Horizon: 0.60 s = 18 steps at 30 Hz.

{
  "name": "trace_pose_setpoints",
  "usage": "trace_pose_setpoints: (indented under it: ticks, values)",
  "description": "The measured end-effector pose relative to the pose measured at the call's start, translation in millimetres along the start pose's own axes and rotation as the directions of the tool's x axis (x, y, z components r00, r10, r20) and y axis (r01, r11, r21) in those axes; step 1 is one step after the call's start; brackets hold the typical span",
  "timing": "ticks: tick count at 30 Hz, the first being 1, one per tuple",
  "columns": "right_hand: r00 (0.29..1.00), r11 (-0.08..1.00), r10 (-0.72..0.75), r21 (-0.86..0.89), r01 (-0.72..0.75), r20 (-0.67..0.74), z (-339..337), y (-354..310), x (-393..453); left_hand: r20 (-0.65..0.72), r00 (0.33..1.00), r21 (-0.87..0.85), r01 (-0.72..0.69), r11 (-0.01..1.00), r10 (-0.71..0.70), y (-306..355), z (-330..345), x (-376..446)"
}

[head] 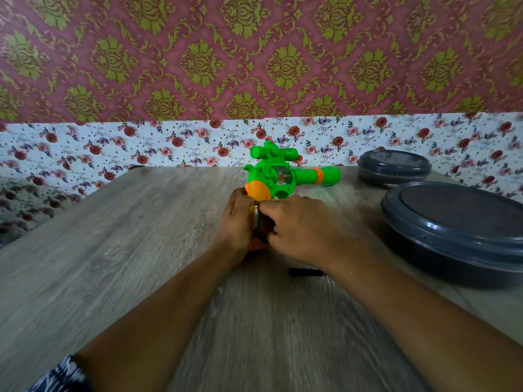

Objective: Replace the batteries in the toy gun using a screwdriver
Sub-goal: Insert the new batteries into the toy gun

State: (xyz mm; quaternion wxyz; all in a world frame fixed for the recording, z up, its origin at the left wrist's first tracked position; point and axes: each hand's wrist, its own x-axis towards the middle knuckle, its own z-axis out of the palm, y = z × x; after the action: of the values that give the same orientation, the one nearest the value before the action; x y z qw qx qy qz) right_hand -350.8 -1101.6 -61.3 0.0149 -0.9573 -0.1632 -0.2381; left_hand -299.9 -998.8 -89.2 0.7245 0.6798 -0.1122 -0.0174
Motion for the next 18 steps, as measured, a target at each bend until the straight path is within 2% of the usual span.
trace_pose_setpoints:
  ticks: [3, 5, 9, 14, 18]
  values:
    - [0.999, 0.999, 0.039, 0.005, -0.039, -0.024, 5.4, 1.3, 0.8, 0.033, 0.999, 0.009, -0.021, 1.0, 0.021, 1.2, 0.3, -1.6]
    - [0.991, 0.99, 0.131, 0.055, -0.129, -0.036, 9.4, 6.7, 2.7, 0.056, 0.997, 0.028, -0.054, 0.998, 0.052, 0.8, 2.1, -1.5]
    - [0.955, 0.944, 0.291, 0.18, -0.278, -0.049, 14.0, 17.5, 4.8, 0.069, 0.988, 0.213, -0.152, 0.965, 0.14, -8.6, 2.8, 4.5]
    - [0.945, 0.933, 0.312, 0.217, -0.287, -0.093, 15.2, 18.6, 5.2, 0.067, 0.982, 0.377, -0.186, 0.907, 0.174, -7.7, 8.3, 0.0]
    - [0.933, 0.901, 0.361, 0.259, -0.348, -0.004, 7.9, 28.2, 6.6, 0.108, 0.976, 0.428, -0.216, 0.877, 0.188, -8.3, 6.9, 0.5]
